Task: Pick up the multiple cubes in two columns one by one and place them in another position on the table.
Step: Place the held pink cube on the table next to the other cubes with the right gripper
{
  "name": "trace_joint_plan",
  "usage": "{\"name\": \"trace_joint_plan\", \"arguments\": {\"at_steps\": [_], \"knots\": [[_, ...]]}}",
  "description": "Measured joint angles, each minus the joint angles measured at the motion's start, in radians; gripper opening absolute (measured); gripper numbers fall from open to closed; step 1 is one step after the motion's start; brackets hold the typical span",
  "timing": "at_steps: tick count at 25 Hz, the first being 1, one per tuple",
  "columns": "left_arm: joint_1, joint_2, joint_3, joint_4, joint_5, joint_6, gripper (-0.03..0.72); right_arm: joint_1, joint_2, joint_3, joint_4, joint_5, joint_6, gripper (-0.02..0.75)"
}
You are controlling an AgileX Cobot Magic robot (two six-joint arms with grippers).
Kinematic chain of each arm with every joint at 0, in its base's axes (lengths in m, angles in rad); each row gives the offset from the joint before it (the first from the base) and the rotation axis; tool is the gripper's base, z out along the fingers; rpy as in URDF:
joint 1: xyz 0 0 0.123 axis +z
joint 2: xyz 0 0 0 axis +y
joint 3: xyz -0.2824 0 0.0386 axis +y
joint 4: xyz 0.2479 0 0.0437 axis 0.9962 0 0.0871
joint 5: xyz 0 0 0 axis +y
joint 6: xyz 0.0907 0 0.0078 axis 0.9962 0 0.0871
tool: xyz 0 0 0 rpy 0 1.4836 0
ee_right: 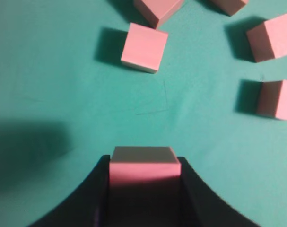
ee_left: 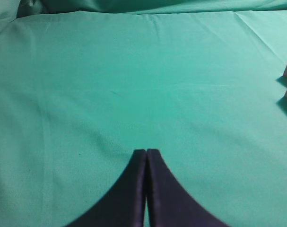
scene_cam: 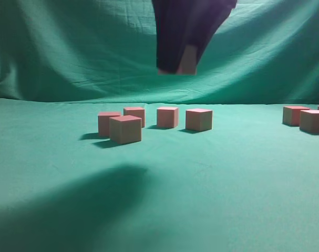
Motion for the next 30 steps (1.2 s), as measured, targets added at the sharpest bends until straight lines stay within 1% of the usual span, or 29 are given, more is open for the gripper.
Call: {"name": "trace_joint_plan", "arguments": {"at_steps": [11,19,30], "knots": [[0.0,0.0,0.0,0.0,0.0,0.0,0.0,0.002,0.197,-0.133,-0.043,0.004,-0.077,0.265],[0.0,0.0,0.0,0.0,0.0,0.0,0.0,0.01,0.268,-0.148,-0.054,-0.022,-0.081,0.265],[0.0,0.0,0.0,0.0,0.0,0.0,0.0,0.01,0.297,-0.149,-0.054,-0.062,-0.079,0.265]]}}
